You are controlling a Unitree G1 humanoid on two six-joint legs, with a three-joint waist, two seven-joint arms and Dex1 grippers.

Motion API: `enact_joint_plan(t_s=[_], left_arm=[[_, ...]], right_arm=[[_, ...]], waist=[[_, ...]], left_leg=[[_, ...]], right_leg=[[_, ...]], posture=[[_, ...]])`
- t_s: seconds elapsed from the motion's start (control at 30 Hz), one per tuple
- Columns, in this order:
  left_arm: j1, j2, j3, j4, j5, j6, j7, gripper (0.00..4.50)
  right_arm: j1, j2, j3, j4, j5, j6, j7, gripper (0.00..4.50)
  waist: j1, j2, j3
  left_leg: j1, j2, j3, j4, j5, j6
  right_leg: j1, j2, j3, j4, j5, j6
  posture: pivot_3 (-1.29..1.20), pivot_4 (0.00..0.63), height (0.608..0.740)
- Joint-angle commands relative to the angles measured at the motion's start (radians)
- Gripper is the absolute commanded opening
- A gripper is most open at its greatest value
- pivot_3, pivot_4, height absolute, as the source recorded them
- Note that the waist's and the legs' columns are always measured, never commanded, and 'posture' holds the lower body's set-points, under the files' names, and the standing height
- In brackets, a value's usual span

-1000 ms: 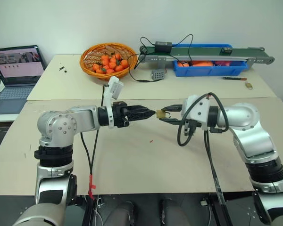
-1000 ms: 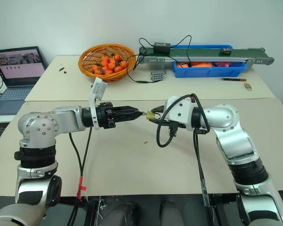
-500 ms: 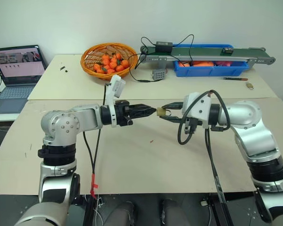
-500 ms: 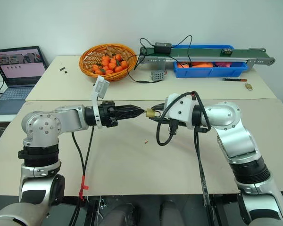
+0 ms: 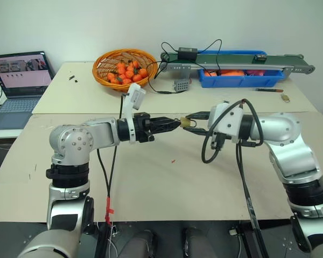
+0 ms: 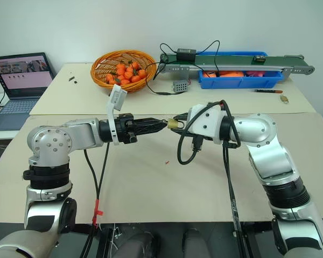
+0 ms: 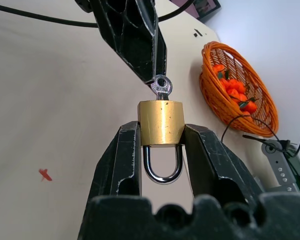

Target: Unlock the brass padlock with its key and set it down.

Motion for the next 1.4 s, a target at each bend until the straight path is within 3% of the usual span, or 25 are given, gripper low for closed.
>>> enact_joint_plan(t_s=[0.03,0.6,0.7,0.77,0.8,1.3,1.4], left_arm=[[-0.034,-0.007,0.026,-0.001,-0.021,-0.02,0.004,1.69],[-0.037,-0.013,0.036,0.02,-0.018,-0.033,0.012,1.69],[-0.033,-0.011,0.036,0.028,-0.009,-0.038,0.015,1.01],[-0.031,-0.011,0.034,0.026,-0.012,-0.036,0.012,0.11],[-0.03,-0.011,0.035,0.024,-0.015,-0.035,0.011,0.03],[-0.03,-0.02,0.022,0.025,-0.004,-0.047,0.012,0.03],[-0.012,0.016,-0.045,0.012,0.073,-0.107,-0.016,0.03]], right_arm=[[-0.023,-0.004,-0.024,-0.004,-0.006,-0.039,-0.014,0.88],[-0.017,-0.005,-0.022,-0.003,-0.005,-0.044,-0.007,0.88],[-0.019,-0.003,-0.022,-0.002,-0.005,-0.043,-0.009,0.88],[-0.018,-0.004,-0.022,-0.002,-0.006,-0.043,-0.01,0.88],[-0.019,-0.003,-0.022,-0.001,-0.006,-0.043,-0.01,0.88],[-0.021,0.0,-0.026,-0.016,0.004,-0.028,-0.007,0.88],[-0.025,0.008,-0.029,-0.032,0.02,-0.007,-0.009,0.88]], waist=[[0.001,0.0,0.0],[0.001,0.0,0.0],[0.001,0.0,0.0],[0.001,0.0,0.0],[0.001,0.0,0.0],[0.001,0.0,0.0],[0.001,0.0,0.0]], left_leg=[[0.0,0.0,0.0,0.0,0.0,0.0],[0.0,0.0,0.0,0.0,0.0,0.0],[0.0,0.0,0.0,0.0,0.0,0.0],[0.0,0.0,0.0,0.0,0.0,0.0],[0.0,0.0,0.0,0.0,0.0,0.0],[0.0,0.0,0.0,0.0,0.0,0.0],[0.0,0.0,0.0,0.0,0.0,0.0]], right_leg=[[0.0,0.0,0.0,0.0,0.0,0.0],[0.0,0.0,0.0,0.0,0.0,0.0],[0.0,0.0,0.0,0.0,0.0,0.0],[0.0,0.0,0.0,0.0,0.0,0.0],[0.0,0.0,0.0,0.0,0.0,0.0],[0.0,0.0,0.0,0.0,0.0,0.0],[0.0,0.0,0.0,0.0,0.0,0.0]], posture=[[0.0,0.15,0.74],[0.0,0.15,0.74],[0.0,0.15,0.74],[0.0,0.15,0.74],[0.0,0.15,0.74],[0.0,0.15,0.74],[0.0,0.15,0.74]])
